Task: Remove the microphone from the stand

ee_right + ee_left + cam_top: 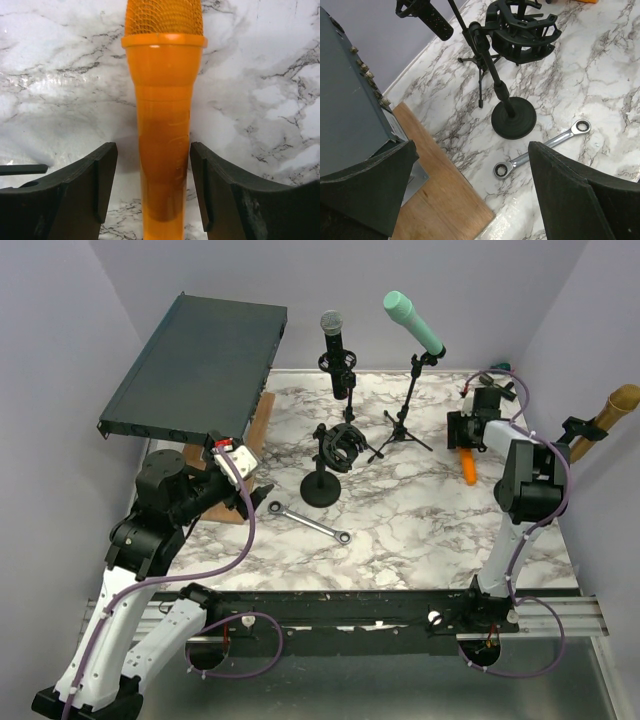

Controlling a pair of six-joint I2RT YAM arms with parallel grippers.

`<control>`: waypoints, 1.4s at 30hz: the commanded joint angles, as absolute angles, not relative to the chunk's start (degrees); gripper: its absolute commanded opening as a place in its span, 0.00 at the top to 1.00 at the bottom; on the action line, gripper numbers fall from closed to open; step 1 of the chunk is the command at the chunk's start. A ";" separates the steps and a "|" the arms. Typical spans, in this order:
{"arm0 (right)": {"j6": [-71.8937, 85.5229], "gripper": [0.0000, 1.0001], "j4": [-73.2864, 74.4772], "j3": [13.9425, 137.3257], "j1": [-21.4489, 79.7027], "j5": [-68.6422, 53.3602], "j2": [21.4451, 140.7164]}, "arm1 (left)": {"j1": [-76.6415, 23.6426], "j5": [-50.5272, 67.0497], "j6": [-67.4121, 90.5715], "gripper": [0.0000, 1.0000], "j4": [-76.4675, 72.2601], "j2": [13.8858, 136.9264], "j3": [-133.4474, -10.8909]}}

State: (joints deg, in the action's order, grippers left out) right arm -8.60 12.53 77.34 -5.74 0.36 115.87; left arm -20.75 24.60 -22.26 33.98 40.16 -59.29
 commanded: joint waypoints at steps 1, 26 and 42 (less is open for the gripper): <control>-8.96 0.30 19.56 74.57 -5.98 0.44 114.64 | -21.07 24.13 -22.98 0.01 33.58 39.19 -58.44; -16.72 0.11 22.02 70.35 -5.90 -23.60 84.18 | -22.12 33.38 -15.19 0.01 22.22 47.90 -56.94; -18.77 0.13 17.02 56.45 9.32 -49.02 67.65 | -25.93 30.11 -14.56 0.01 8.22 61.90 -55.35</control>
State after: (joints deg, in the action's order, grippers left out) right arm -18.06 20.86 58.04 8.12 -43.59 67.92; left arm -25.54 30.44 -14.72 17.06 59.00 -58.17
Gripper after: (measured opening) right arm 0.870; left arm 0.983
